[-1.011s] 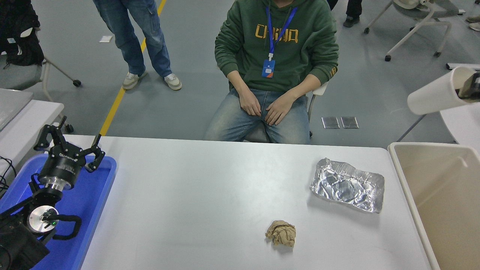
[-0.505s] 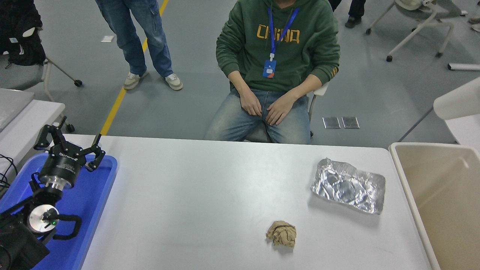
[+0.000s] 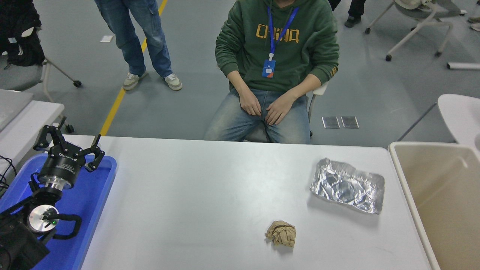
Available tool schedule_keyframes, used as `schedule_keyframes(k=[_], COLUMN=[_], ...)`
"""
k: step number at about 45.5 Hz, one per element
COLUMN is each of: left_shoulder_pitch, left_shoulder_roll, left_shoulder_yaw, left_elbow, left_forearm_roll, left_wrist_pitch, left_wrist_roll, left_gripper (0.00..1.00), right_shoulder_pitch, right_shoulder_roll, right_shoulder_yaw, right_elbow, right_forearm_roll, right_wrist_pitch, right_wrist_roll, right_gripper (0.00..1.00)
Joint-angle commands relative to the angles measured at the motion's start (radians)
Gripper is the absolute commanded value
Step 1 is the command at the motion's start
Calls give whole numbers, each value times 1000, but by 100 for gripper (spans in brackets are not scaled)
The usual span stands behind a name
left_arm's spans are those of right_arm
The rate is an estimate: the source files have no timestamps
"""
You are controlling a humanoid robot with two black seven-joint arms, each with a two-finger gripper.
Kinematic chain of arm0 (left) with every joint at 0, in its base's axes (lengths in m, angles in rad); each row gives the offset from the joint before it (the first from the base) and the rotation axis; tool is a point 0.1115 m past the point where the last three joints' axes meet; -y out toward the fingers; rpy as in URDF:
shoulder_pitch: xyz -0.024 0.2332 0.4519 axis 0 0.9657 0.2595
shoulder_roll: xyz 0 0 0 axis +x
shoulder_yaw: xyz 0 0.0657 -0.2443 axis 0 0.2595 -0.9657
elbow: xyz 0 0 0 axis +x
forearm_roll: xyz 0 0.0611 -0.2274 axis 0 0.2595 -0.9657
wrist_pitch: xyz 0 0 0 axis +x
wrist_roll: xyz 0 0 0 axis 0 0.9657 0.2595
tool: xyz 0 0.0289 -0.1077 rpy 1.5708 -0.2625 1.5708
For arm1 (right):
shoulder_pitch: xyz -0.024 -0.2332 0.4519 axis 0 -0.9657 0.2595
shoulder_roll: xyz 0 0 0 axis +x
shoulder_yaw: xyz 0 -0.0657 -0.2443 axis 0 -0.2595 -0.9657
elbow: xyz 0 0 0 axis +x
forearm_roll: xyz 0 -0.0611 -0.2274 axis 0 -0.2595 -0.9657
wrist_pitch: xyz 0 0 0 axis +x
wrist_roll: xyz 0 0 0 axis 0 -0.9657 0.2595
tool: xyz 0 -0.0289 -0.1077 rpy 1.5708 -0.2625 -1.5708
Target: Clean the table surface
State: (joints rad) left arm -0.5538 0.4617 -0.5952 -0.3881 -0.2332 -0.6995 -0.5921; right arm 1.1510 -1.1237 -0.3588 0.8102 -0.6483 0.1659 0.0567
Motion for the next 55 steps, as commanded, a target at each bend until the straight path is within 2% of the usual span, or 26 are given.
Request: schedule_keyframes(k=[1,12,21,27,55], left_shoulder_pitch=[0,0,0,0,0], left_shoulder_roll=[0,0,0,0,0], left_shoulder_yaw=[0,0,0,0,0], left_elbow=[0,0,0,0,0], left_forearm_roll=[0,0,0,0,0], left_wrist_pitch=[0,0,0,0,0], left_wrist_roll=[0,0,0,0,0], left_gripper=[100,100,100,100,100], right_shoulder_pitch=[-224,-398,-519,-556,-574], right_shoulder_roll=[168,404,662,777,891], right_shoulder_yaw=[3,3,6,30,101], right_elbow=[-186,-408,-736,-833,-833], right_forearm_roll=[199,301,334,334,334], right_wrist_pitch=[-180,-351,-359,-364,-408], right_wrist_roll=[0,-3,-3,-9,-69], right_gripper=[0,0,0,0,0])
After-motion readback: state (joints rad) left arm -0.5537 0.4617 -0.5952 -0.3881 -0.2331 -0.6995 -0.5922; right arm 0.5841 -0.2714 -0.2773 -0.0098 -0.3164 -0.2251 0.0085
